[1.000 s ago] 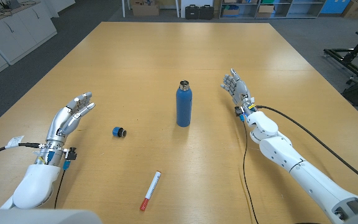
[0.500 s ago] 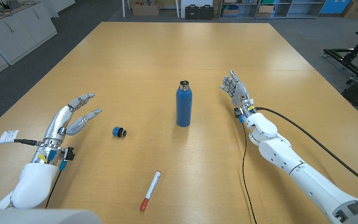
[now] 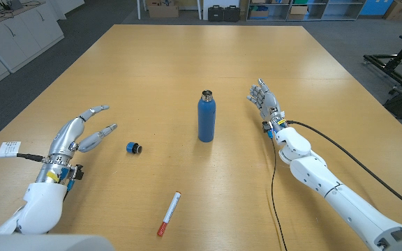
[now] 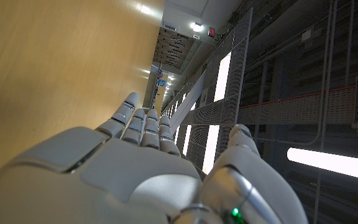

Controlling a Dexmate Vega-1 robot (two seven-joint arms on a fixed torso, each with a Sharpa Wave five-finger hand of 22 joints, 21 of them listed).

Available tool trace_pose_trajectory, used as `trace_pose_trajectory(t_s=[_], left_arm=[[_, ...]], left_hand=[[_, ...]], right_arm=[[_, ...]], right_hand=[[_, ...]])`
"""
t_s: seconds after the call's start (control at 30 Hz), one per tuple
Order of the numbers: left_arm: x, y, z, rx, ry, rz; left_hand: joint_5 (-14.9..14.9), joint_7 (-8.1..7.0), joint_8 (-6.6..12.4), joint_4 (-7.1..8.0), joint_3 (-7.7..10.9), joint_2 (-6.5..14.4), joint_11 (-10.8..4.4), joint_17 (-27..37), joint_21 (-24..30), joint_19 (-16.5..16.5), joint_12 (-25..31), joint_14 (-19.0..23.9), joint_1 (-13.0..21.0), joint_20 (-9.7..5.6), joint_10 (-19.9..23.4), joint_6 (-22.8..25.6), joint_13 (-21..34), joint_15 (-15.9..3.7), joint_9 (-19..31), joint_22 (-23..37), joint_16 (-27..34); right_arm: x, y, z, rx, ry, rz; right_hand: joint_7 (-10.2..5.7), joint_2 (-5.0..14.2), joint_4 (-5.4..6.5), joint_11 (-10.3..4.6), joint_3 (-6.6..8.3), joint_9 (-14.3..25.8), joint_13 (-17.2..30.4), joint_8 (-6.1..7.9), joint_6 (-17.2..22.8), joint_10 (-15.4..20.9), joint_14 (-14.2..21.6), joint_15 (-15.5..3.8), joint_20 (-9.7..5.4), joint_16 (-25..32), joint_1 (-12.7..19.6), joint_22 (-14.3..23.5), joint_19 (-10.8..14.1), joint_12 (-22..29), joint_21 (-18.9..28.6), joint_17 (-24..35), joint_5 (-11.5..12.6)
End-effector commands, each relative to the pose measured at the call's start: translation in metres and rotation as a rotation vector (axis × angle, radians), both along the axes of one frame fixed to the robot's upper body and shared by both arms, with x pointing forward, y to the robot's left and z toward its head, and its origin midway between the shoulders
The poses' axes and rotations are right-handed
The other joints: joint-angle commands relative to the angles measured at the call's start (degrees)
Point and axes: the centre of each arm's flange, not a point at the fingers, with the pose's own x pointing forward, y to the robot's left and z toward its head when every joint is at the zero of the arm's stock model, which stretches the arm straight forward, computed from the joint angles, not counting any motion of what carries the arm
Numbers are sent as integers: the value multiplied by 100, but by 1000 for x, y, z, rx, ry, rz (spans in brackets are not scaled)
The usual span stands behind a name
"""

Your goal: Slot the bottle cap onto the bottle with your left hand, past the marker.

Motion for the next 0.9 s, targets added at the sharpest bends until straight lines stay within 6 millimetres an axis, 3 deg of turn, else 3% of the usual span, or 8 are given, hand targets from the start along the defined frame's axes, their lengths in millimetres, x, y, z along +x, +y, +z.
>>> trace_pose_trajectory(t_s=[0.03, 0.47, 0.57, 0.67, 0.9], left_arm=[[-2, 3, 15, 126, 121, 83], [-5, 0, 40, 317, 287, 147], [-7, -2, 44, 353, 307, 165], [-9, -3, 47, 377, 331, 181], [-10, -2, 52, 399, 380, 151]], left_hand=[[-21, -24, 67, 7, -77, 30, -48, 11, -5, 28, 47, 79, 87, -355, 130, 146, 13, -931, 23, 14, -2], [7, -212, 66, 23, -261, 52, -113, 7, -71, -252, -46, -124, 289, -301, 107, 58, 17, -961, 25, 11, -101], [36, -300, 71, -6, -260, 105, -127, 3, -58, -259, -71, -140, 485, -298, 79, 48, 18, -986, 24, 7, -102], [47, -313, 102, -12, -225, 169, -144, 0, -46, -268, -54, -154, 837, -335, 172, 89, 24, -980, 23, 3, -99], [14, -336, 146, 17, -190, 222, -159, -5, -40, -285, -46, -176, 1237, -378, 262, 180, 27, -952, 28, 0, -108]], right_arm=[[0, 1, -6, 3, 11, -3], [-3, -1, -3, 4, 6, -13], [-2, -1, -4, 9, 9, -10], [-1, 0, -3, 12, 8, -5], [0, 2, -2, 11, 7, -3]], right_hand=[[6, 47, -34, 3, 14, 6, 35, -16, 25, 79, 42, -7, -2, 27, 26, 26, 48, 28, -17, 16, 42], [2, 53, -37, 0, 12, 7, 36, -18, 33, 86, 59, -1, 6, 32, 28, 27, 53, 26, -36, 17, 44], [6, 54, -37, 3, 11, 7, 36, -19, 33, 92, 63, 2, 8, 33, 28, 28, 53, 28, -40, 18, 44], [5, 56, -37, -6, 11, 7, 36, -19, 36, 93, 63, 1, 5, 33, 29, 28, 57, 27, -41, 18, 44], [6, 59, -39, -8, 11, 8, 36, -19, 42, 97, 64, -12, -8, 32, 31, 28, 73, 27, -45, 18, 45]])
